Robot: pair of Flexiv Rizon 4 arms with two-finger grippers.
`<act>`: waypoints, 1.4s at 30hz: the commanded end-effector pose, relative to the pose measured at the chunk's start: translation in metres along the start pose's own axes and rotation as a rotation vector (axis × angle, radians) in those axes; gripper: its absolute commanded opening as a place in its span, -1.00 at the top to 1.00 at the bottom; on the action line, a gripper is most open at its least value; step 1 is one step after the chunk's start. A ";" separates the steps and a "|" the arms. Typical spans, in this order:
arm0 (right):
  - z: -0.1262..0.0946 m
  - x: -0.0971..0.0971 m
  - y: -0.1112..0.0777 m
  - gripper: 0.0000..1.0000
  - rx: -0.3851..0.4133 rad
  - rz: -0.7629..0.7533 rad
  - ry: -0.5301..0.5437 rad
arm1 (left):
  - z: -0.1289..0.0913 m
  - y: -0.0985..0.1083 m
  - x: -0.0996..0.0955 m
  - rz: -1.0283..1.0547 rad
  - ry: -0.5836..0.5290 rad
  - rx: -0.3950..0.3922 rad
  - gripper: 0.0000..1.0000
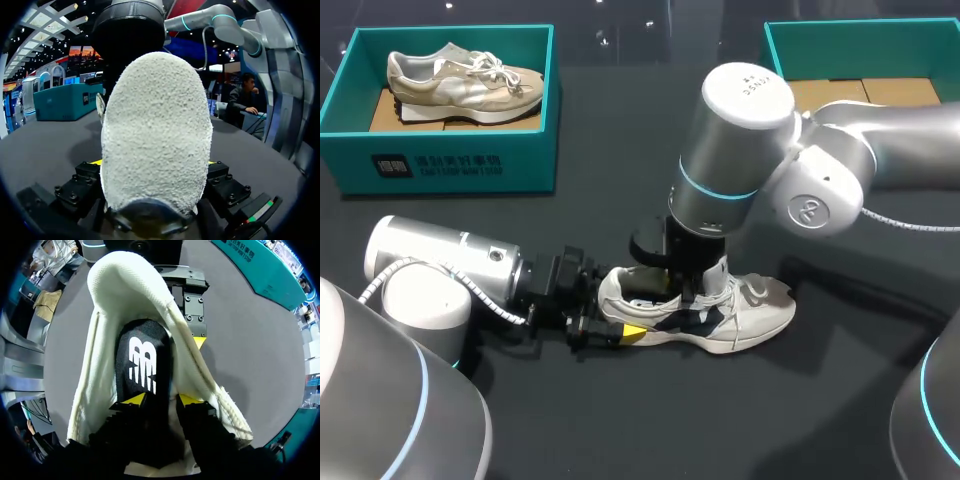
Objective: Take the shoe out of the shoebox, open the shoe tongue, remove and reinsert the insole, then place the shoe into the shoebox
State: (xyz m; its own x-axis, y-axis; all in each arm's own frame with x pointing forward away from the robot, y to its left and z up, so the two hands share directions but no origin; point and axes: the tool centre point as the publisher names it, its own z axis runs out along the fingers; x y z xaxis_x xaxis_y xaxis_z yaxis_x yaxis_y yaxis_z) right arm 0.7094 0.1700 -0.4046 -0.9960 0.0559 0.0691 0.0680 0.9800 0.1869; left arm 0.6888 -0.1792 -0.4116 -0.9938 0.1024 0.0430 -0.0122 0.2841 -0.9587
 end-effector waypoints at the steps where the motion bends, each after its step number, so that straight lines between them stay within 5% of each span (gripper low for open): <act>1: 0.030 0.001 0.004 0.33 -0.012 0.008 0.031 | 0.003 0.001 0.003 0.004 0.000 -0.001 1.00; 14: 0.039 0.023 0.008 0.62 -0.023 0.034 0.072 | 0.003 0.001 0.003 0.004 0.000 -0.001 1.00; 20: 0.037 0.026 0.008 1.00 -0.015 0.034 0.066 | 0.003 0.001 0.003 0.004 0.000 -0.001 1.00; 27: 0.028 0.026 0.008 1.00 -0.022 0.014 0.027 | 0.003 0.001 0.003 0.004 0.000 -0.001 1.00; 42: -0.002 0.039 -0.010 1.00 -0.170 -0.099 -0.155 | 0.003 0.001 0.003 0.004 0.000 -0.001 1.00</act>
State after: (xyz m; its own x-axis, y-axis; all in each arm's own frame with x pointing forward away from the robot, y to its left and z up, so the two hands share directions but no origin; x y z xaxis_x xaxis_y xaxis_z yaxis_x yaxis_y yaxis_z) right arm 0.6886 0.1731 -0.4030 -0.9975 -0.0007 -0.0710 -0.0228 0.9498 0.3120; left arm 0.6863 -0.1791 -0.4107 -0.9937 0.1051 0.0391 -0.0079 0.2820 -0.9594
